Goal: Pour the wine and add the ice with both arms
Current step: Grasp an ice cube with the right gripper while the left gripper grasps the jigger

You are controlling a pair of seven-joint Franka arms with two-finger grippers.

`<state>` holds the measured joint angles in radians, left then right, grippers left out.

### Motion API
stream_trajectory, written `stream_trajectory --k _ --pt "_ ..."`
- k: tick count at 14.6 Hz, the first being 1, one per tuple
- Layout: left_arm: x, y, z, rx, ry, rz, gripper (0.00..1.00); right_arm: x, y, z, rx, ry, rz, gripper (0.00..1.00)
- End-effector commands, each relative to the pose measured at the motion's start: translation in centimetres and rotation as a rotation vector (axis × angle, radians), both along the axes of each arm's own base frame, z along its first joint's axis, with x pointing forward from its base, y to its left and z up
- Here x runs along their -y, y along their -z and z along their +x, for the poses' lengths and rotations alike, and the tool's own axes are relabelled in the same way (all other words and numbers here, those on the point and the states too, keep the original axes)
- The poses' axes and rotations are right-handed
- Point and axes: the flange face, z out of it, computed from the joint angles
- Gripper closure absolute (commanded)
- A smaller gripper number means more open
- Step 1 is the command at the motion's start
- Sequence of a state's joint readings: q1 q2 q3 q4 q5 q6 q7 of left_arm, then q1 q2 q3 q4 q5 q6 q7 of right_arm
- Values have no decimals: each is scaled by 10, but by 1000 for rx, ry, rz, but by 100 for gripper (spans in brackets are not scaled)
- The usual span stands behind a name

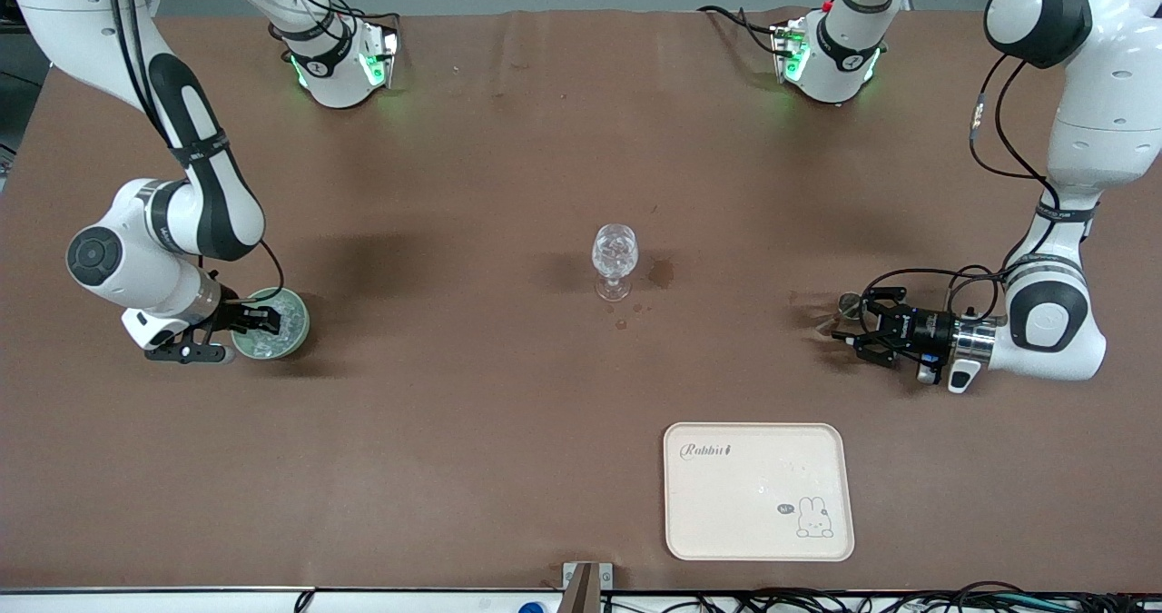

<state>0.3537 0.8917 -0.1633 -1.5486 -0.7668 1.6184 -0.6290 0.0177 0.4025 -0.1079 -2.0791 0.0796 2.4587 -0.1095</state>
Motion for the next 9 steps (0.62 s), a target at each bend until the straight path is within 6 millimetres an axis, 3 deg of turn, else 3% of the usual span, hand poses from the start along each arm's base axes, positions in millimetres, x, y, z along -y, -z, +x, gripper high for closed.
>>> stream_trajectory --k 1,9 --pt "2 5 -1 -18 -17 -7 48 -3 1 -2 8 16 15 39" --pt "2 10 0 -26 -38 -20 76 -6 7 -7 -5 15 18 44"
